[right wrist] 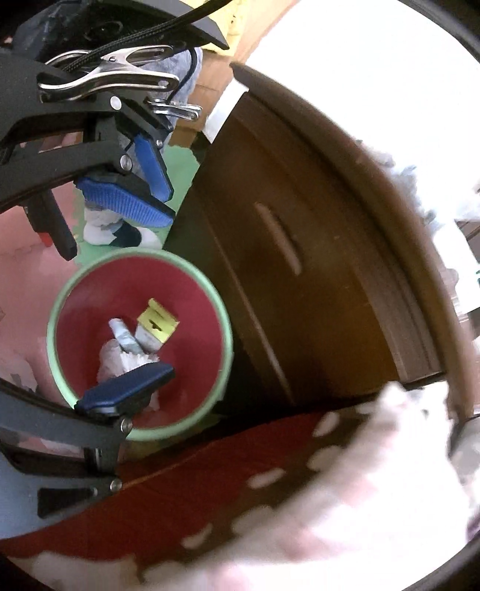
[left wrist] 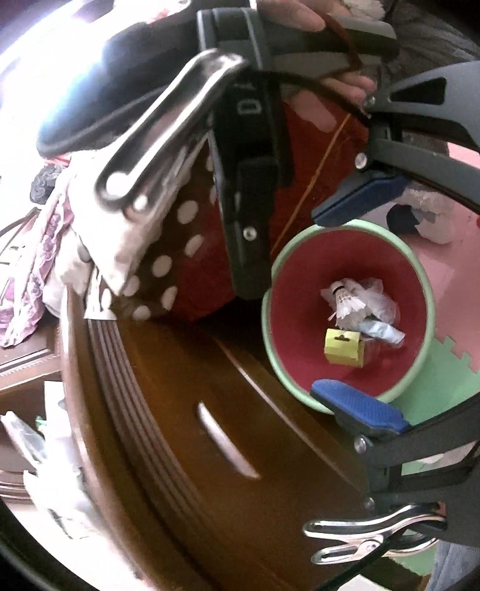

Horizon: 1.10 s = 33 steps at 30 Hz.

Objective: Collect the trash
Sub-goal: 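Raise both open grippers out of the bin toward the nightstand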

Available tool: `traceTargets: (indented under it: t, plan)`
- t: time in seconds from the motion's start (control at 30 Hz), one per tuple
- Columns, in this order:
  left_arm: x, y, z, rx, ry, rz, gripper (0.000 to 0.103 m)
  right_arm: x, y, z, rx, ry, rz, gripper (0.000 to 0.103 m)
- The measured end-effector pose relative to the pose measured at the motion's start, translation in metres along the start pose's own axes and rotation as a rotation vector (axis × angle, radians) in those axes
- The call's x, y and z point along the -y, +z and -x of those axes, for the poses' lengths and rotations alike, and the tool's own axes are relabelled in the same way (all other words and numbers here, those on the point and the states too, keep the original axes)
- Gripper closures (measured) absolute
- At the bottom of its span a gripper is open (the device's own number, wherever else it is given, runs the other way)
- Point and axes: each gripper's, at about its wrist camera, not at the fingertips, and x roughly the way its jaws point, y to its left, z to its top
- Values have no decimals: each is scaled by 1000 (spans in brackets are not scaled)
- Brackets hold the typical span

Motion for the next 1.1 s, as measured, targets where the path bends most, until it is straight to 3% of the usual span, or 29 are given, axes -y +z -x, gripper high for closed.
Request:
traceTargets:
  t: [0.33, 0.6, 0.77, 1.1]
  plan:
    - [14, 30, 42, 91, 78, -20, 15, -16, 14, 48, 147, 12, 91, 26]
    - [-2, 60, 66, 145, 51, 35, 15, -26, 39, 73, 269, 66, 102, 26]
    - [3, 81, 91, 202, 123, -77, 15, -30, 55, 84, 314, 121, 84, 26]
    - [-27, 109, 105, 232, 189, -77, 15, -57, 85, 86, 404, 42, 168, 26]
